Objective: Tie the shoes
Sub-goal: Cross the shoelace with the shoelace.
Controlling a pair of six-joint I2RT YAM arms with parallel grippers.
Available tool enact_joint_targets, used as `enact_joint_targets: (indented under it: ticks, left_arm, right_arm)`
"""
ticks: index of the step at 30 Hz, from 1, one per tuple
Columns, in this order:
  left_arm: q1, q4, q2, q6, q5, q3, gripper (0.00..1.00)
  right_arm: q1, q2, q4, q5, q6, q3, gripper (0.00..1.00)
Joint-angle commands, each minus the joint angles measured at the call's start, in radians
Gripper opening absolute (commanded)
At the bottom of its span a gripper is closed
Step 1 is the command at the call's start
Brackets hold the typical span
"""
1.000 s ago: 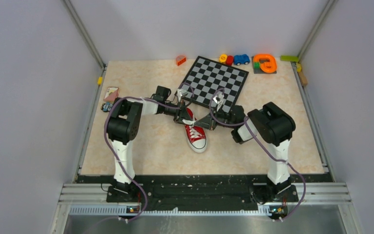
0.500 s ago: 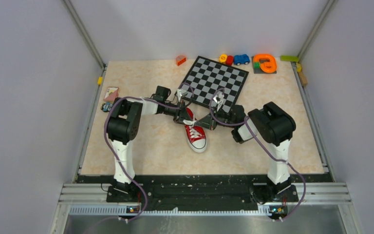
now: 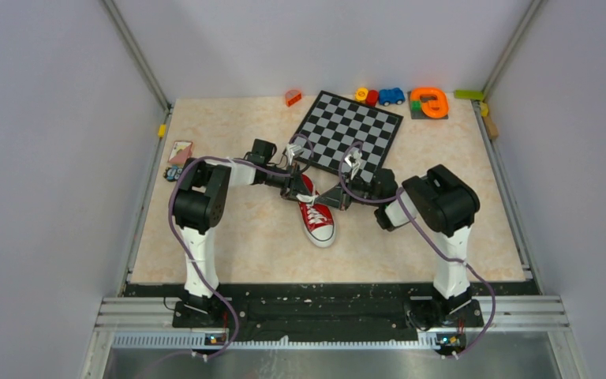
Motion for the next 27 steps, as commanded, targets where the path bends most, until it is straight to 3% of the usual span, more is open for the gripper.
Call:
enact_joint_targets:
  ticks: [1, 17, 24, 27]
  left_arm:
    - [-0.016, 0.024, -0.012, -0.001, 0.006, 0.010, 0.11]
    - [-0.007, 0.062, -0.013, -0.032, 0.013, -0.001, 0.00]
    - [-0.007, 0.078, -0.017, -0.044, 0.018, -0.002, 0.00]
    - [-0.006, 0.078, -0.015, -0.045, 0.018, -0.002, 0.00]
  right_arm:
    - [0.008, -0.035, -0.037, 0.006, -0.047, 0.039, 0.00]
    - [0.006, -0.075, -0.115, 0.033, -0.094, 0.033, 0.00]
    - [0.006, -0.064, -0.073, 0.016, -0.112, 0.013, 0.17]
    - [0.006, -0.047, -0.057, 0.009, -0.115, 0.016, 0.18]
